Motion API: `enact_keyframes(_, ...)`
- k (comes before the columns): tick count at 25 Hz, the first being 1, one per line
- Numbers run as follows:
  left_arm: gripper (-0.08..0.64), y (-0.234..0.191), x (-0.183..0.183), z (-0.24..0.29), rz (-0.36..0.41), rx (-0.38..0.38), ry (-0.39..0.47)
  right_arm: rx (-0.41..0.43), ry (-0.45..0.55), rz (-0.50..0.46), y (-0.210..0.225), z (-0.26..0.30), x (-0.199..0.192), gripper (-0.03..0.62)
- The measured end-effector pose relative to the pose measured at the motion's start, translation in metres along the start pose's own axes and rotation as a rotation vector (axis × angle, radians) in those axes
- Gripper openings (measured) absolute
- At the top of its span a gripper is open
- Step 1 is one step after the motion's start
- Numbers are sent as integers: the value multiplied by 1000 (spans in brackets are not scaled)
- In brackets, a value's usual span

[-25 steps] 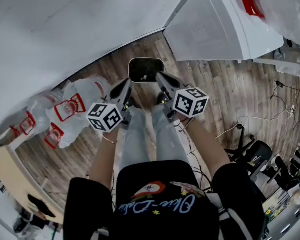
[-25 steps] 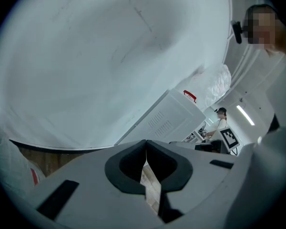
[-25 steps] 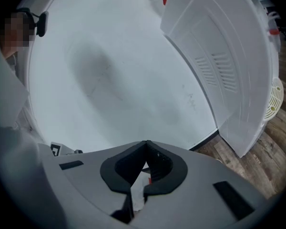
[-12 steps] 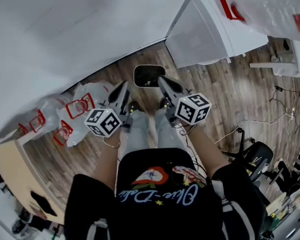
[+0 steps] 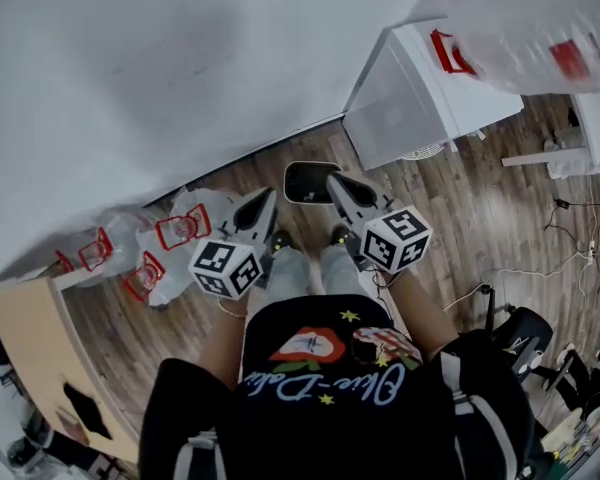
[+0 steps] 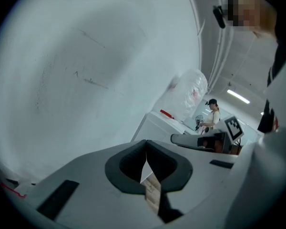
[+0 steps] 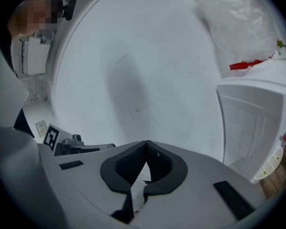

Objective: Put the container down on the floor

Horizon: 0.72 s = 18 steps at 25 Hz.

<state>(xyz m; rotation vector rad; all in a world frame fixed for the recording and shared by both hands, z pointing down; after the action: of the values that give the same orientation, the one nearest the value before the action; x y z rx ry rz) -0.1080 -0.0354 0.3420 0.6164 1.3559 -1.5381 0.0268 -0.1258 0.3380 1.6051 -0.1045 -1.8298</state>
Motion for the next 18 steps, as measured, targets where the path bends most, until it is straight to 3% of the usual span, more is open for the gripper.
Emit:
enact_keyframes(3,5,7,20,-5,-39,-12,61,27,10,-28,-12,-1,14,-2)
enact_keyframes(10,5,32,49,-16,85,-33,94,69,58,-67,-35,-13,44,-2)
enact_keyframes(18,5,51,56,-19,70,-62,119,90,78,-93,-44,-24,60,-2)
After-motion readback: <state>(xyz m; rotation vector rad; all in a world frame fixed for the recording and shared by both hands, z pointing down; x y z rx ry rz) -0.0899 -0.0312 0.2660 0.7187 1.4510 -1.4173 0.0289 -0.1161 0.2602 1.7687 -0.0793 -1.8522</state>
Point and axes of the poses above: the fingertips, and each gripper's own axes: z forward along the fingers, y to its right, x out of its top, the point moved 4 cm from there along -z, backward along the fingers, and after that the axes turned 7 degrees about y, right-handed, at the moved point
